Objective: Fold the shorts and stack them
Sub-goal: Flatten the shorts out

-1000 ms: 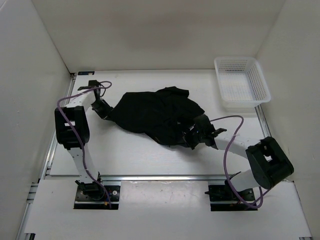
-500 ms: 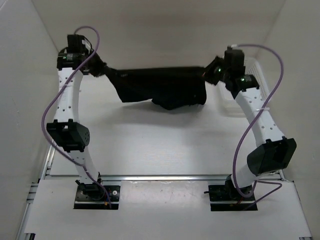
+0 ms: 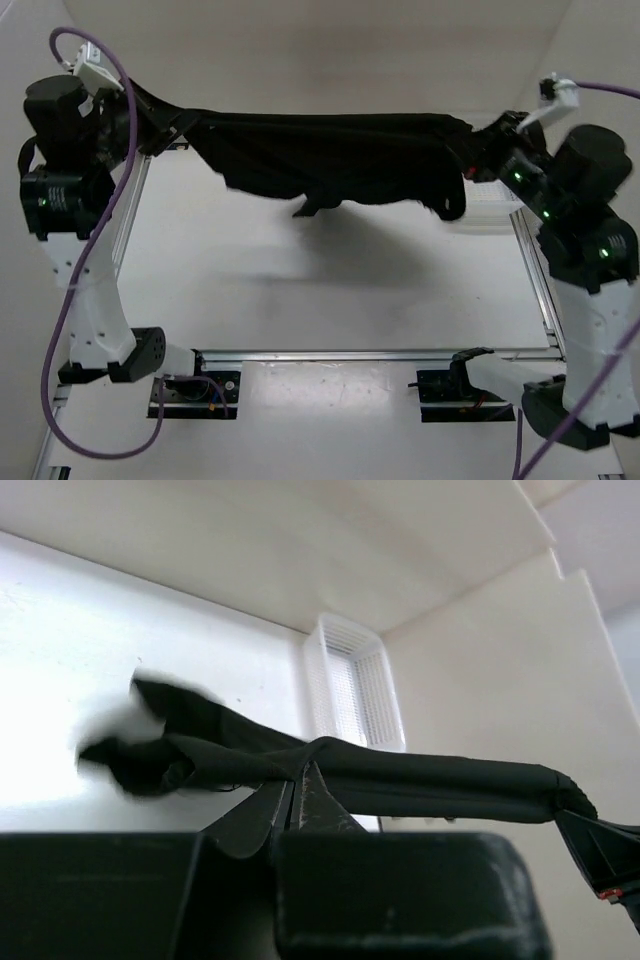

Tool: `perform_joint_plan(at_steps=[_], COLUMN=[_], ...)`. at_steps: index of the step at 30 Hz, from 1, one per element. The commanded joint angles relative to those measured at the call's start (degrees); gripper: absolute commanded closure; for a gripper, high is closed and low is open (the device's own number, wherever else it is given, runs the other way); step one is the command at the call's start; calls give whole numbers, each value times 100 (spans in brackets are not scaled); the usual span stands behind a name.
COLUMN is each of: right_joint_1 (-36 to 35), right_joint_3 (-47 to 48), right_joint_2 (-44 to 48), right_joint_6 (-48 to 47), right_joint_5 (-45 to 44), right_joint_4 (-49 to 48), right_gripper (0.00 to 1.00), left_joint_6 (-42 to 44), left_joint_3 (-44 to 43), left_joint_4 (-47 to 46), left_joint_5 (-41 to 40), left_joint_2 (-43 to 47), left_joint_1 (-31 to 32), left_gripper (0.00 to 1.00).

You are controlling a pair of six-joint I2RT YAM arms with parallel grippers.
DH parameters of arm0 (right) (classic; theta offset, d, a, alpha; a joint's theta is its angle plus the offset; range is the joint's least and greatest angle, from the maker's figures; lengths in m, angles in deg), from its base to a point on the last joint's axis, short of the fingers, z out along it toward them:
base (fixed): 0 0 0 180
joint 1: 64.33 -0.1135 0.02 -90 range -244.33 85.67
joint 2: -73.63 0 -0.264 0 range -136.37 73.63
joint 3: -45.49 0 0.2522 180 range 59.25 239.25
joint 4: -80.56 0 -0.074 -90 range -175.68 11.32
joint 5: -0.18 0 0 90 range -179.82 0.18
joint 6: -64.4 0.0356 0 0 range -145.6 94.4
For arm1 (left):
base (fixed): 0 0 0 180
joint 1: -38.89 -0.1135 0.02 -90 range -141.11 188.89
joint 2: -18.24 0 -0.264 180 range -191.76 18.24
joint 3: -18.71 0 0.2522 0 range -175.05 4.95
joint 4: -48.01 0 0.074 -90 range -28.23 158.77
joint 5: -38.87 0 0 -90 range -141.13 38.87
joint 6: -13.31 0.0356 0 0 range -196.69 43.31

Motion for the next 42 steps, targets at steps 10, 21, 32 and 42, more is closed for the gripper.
perform_joint_plan(at_steps=[10,21,32,42], right_joint_1=[98,98,256,432], right_joint_3=[483,-1089,3244,215], right_joint_2=[1123,26,-6229,-4595], right_joint_6=[-589,-844,-704,-291], right_joint_5=[-530,-988,-786,-452], right_joint_4=[703,-104,111,-491], right_gripper=[100,100,16,16], left_joint_6=[171,505,681,1015], left_joint_3=[-1274,756,-2587,571], left_joint_4=[600,-217,378,-281], left_joint_5=[-699,-970,-1490,-1920], left_joint_2=[943,-135,-5548,-3540], left_joint_1=[-189,-189,-197,74], left_gripper=[90,90,22,18])
